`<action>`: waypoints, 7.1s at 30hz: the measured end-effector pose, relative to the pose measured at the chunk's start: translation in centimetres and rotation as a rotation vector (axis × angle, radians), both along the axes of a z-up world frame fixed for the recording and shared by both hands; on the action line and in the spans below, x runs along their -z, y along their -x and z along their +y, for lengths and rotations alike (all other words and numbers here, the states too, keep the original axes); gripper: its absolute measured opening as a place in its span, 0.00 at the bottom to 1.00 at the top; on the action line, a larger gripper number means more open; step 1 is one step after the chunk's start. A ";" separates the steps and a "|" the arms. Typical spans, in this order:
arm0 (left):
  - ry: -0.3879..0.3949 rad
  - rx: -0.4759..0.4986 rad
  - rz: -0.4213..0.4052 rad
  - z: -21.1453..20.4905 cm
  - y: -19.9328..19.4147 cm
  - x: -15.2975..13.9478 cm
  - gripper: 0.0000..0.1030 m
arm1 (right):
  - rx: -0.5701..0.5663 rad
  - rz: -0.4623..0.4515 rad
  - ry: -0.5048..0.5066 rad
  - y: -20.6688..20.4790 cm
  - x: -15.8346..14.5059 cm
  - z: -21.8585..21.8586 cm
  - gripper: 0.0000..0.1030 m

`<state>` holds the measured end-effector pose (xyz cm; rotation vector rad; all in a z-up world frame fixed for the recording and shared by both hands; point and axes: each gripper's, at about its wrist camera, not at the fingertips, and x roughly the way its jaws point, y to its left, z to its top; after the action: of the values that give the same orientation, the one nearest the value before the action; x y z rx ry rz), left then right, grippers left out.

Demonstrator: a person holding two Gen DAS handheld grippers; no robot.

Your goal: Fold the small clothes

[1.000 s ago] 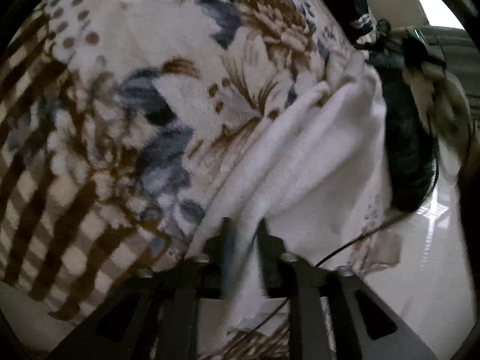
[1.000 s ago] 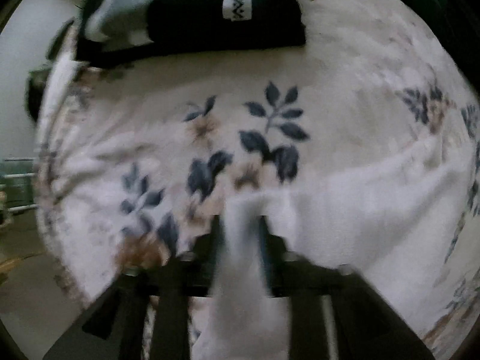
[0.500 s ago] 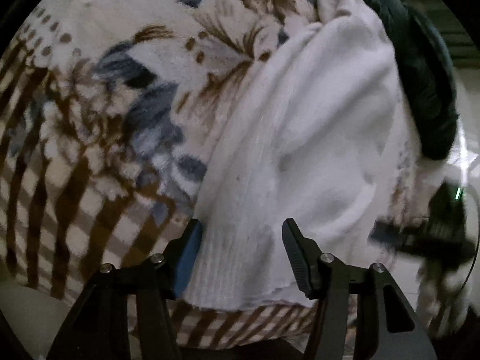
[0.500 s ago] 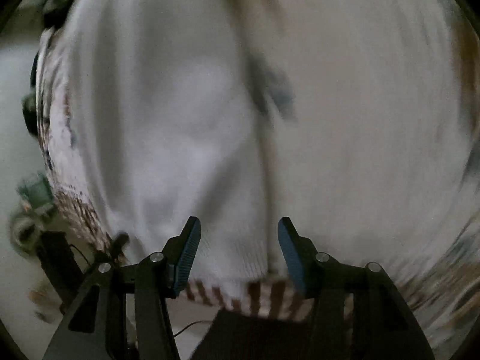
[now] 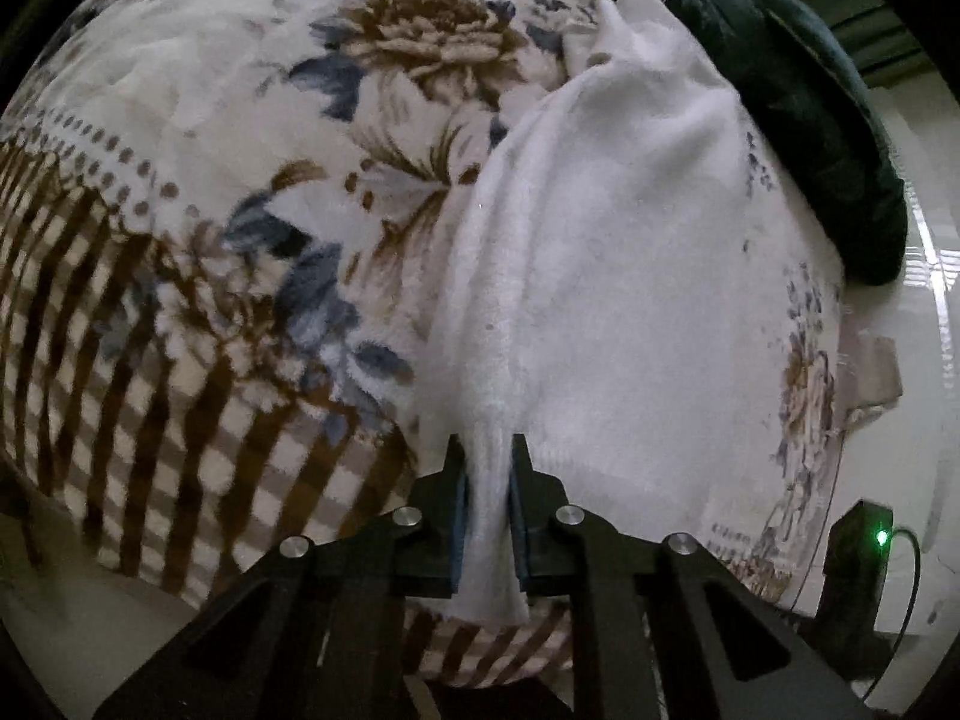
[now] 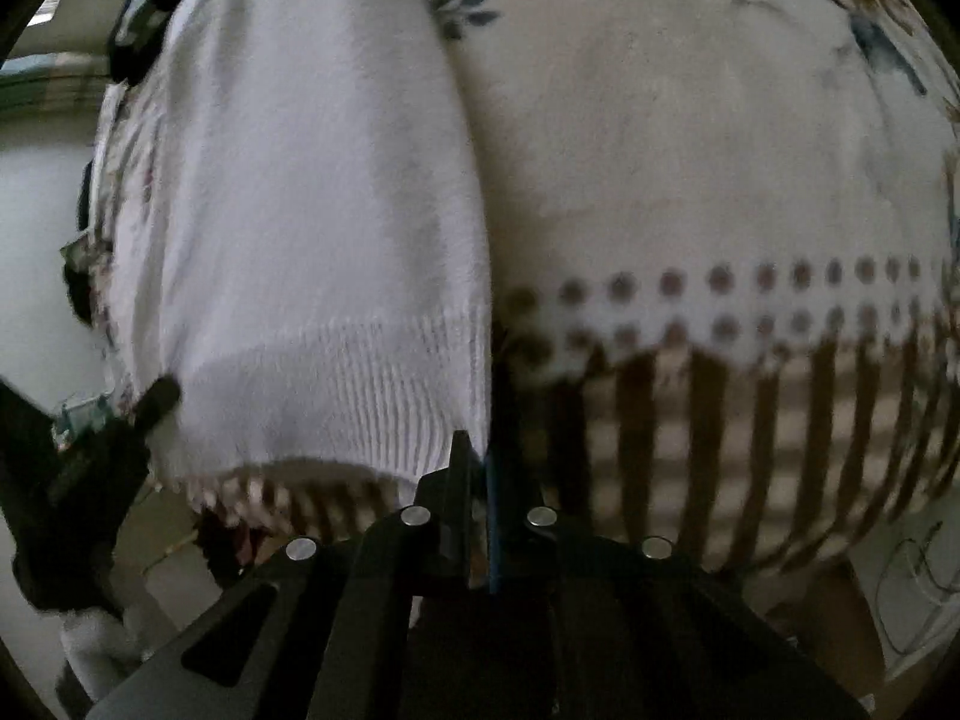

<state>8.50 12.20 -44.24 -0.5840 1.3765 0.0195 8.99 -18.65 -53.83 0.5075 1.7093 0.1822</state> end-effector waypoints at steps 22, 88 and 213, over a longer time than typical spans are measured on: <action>0.117 0.079 -0.090 6.4 -13.8 -1.5 0.59 | 0.013 0.028 0.009 -8.7 -1.5 1.0 0.61; 0.345 0.159 -0.016 1.1 -5.5 4.2 0.14 | 0.302 -0.027 -0.440 -3.8 3.7 3.7 0.15; 0.037 0.224 -0.246 5.1 -36.2 0.9 0.58 | 0.151 -0.315 0.013 -35.4 -8.2 -4.5 0.42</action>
<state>44.69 17.28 -45.14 -0.4443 1.1973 -0.2515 44.35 -23.15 -45.61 0.5646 1.3594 0.1339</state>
